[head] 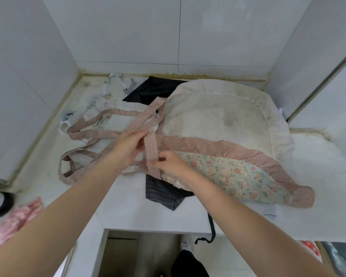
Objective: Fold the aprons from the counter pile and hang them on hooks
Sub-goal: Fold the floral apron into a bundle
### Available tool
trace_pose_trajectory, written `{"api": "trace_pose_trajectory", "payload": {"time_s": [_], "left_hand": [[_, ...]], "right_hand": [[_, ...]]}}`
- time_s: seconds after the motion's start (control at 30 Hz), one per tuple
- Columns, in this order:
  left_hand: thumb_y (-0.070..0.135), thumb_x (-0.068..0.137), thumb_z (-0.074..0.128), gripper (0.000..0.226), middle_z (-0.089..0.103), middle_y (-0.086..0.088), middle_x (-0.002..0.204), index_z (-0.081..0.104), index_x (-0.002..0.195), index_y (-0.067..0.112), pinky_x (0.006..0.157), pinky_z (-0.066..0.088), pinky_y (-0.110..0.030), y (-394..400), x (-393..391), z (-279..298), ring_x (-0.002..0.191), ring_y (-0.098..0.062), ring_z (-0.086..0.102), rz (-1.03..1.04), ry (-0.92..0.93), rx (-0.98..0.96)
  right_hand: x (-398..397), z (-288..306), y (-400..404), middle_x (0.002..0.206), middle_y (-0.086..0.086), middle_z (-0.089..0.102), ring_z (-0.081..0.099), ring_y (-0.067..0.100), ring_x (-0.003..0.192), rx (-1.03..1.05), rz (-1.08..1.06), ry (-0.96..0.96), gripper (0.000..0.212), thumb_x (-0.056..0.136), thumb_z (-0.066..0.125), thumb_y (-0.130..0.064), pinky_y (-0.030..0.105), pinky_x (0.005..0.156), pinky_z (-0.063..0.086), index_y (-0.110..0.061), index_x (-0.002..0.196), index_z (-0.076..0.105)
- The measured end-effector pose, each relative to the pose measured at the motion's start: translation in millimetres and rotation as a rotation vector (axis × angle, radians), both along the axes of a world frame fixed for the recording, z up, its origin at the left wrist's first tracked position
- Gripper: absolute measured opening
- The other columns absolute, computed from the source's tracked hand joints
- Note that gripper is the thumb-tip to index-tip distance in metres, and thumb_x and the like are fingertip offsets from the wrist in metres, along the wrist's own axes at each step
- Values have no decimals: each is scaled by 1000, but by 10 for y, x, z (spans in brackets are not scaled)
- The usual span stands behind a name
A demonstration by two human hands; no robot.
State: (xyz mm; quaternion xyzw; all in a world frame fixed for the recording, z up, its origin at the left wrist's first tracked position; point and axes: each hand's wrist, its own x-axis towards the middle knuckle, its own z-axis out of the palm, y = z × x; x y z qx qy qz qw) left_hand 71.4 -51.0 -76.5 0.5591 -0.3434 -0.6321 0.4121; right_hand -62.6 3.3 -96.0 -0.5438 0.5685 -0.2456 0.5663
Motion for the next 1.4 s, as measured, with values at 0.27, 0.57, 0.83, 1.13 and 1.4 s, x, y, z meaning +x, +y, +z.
{"api": "trace_pose_trajectory", "payload": {"time_s": [0.27, 0.57, 0.83, 1.13, 1.4], "left_hand": [[22, 85, 68, 41, 50, -14, 113, 43, 114, 9, 63, 41, -14, 256, 93, -396, 96, -20, 49, -524, -760, 25], [18, 85, 69, 24, 51, 1, 65, 52, 68, 11, 44, 32, -11, 227, 155, -502, 61, -8, 47, -491, -769, 119], [9, 91, 57, 13, 62, -22, 86, 50, 80, 10, 83, 44, -43, 75, 154, -681, 86, -33, 60, -440, -916, -155], [26, 95, 51, 21, 63, -12, 99, 52, 106, 8, 67, 42, -29, 98, 81, -456, 82, -25, 58, -715, -1354, -146], [30, 90, 60, 43, 45, -9, 119, 46, 127, 14, 69, 46, -32, -177, -347, -235, 93, -23, 54, -663, -1350, -666]], "right_hand": [[-458, 709, -459, 57, 3, 53, 40, 6, 33, 233, -169, -463, 29, 102, 39, -22, 15, 34, 32, -8, 79, 52], [-1553, 705, -655, 106, 14, 64, 61, 29, 94, -94, 5, 1108, 27, 87, 62, -19, 29, 76, 48, -3, 108, 63], [-1524, -206, 242, 155, 7, 12, 12, 35, 141, 42, 307, 970, 80, 82, 65, -47, 55, 114, 18, -29, 147, 22], [-1742, -434, 491, 156, -7, -19, -11, 39, 143, 281, 307, 900, 107, 73, 73, -53, 60, 113, 12, -39, 149, 0], [-2068, -303, 135, 143, 10, 29, 41, 33, 120, -204, -1, 1101, 50, 88, 49, 2, 37, 96, 40, -10, 136, 39]]}}
